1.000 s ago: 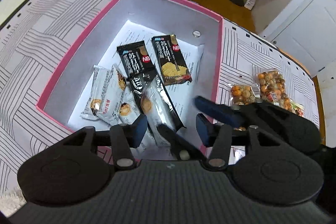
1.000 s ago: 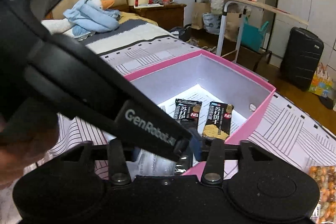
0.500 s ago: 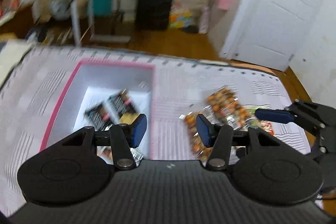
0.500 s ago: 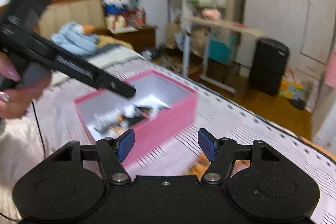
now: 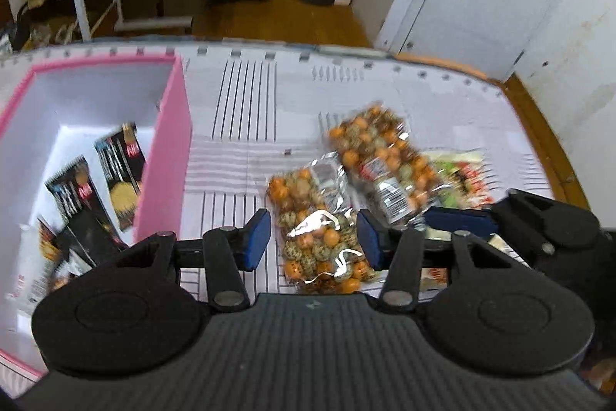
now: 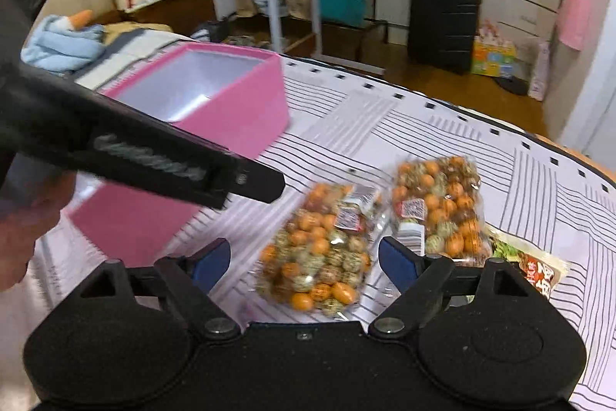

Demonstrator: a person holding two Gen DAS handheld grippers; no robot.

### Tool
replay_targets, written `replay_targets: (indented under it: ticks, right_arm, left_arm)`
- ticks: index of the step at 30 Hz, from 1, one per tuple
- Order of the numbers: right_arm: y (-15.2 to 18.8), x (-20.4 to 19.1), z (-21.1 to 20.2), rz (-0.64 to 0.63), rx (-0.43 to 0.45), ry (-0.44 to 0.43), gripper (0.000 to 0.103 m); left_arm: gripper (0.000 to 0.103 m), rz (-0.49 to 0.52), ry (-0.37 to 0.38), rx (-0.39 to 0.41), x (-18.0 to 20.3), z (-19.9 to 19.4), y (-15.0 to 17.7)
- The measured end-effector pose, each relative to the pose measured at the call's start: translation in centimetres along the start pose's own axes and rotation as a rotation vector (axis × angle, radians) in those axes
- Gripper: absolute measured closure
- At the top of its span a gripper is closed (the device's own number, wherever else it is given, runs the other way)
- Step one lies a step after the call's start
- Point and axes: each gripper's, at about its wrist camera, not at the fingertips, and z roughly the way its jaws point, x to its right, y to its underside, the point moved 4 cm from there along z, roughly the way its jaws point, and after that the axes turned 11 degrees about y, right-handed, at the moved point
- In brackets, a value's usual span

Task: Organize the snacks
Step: 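Move the left tool over a peanut bag and grasp it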

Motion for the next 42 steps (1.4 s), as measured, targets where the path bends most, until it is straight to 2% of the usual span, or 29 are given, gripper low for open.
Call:
replay_targets:
  ticks: [3,5,9,12,14,17,20,23,26,33,36,39,42]
  right_arm:
    - [0.7,-0.7,1.3,-0.002,-0.016,-0.011,0.015]
    - [1.2,-1.0,2.3,0.004,-0.032,-0.020,0.011]
    - [2.3,-1.7,4.2,-0.008,-0.064,0.032,0.011]
    - [3.4,-1.9,5.3,0.010,-0.075,0.049,0.009]
    - [4.0,-2.0,5.9,0.005,-0.073,0.066,0.007]
    - [4.6,-2.1,6.3,0.031,-0.056,0.062,0.000]
    - [4.9,-2.7,6.7,0.013,-0.036,0.099,0.000]
    - [5.0,-3.2,7.1,0.011,-0.011,0.138,0.000]
    - [5.0,-3.3,7.2,0.036,-0.002,0.151,0.000]
    - [5.1,-3.6,6.8,0.042,0.010,0.188,0.006]
    - [5.0,-4.3,6.6,0.040,0.005,0.206,0.008]
    - [5.2,-4.8,6.3,0.036,0.011,0.209,0.009]
    - [5.2,-5.3,6.0,0.032,0.010,0.219,0.009]
  left_arm:
    - [0.052,-0.031,-0.035,-0.035,-1.1,2.4,-0.2]
    - [0.052,-0.052,-0.031,-0.077,-1.6,3.7,0.1]
    - [0.049,-0.091,0.001,-0.132,-2.6,5.7,1.6]
    - [0.047,-0.079,-0.016,-0.161,-2.9,7.1,2.7]
    - [0.042,-0.085,-0.010,-0.146,-3.2,7.5,3.1]
    - [0.043,-0.099,0.004,-0.127,-3.4,7.4,3.3]
    - [0.044,-0.118,0.026,-0.116,-3.4,7.7,3.5]
    - [0.045,-0.152,0.066,-0.096,-3.7,7.7,3.7]
    - [0.045,-0.193,0.141,-0.110,-3.5,8.2,4.3]
    - [0.046,-0.135,0.118,-0.085,-2.5,8.1,4.7]
    - [0.046,-0.154,0.122,-0.088,-2.7,8.1,4.6]
    - [0.040,-0.170,0.139,-0.096,-2.9,8.2,4.6]
    - [0.040,-0.159,0.131,-0.087,-2.6,8.3,4.7]
